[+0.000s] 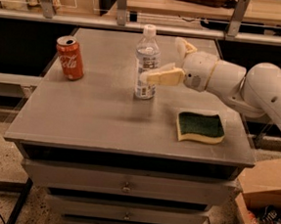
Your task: Place blue plastic bottle upright
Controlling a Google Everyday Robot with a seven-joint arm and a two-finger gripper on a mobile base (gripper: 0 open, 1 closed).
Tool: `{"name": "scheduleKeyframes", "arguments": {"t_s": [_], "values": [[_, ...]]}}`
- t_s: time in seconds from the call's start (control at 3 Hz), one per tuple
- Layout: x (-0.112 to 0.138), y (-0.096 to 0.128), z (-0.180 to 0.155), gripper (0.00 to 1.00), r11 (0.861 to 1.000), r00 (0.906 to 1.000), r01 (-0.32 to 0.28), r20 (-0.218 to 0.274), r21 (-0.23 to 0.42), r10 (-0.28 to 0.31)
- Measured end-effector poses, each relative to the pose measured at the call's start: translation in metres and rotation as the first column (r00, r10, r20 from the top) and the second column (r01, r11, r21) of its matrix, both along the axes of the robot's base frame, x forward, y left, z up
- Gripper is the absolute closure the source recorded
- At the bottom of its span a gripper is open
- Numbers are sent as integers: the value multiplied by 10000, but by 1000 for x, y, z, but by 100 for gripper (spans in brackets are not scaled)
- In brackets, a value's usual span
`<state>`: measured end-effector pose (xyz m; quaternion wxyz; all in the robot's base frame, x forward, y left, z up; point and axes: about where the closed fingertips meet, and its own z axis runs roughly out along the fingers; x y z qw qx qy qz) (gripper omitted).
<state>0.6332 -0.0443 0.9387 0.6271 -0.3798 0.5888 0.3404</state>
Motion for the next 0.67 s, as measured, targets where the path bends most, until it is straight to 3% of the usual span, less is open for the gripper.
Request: {"name": "scheduleKeyframes", "arguments": {"t_s": [0.33, 0.67], "values": [[-6, -14, 24, 0, 9986, 9988, 454, -164, -263, -459], [-7, -13, 27, 0, 9986, 9987, 458, -204, -278, -464]]}}
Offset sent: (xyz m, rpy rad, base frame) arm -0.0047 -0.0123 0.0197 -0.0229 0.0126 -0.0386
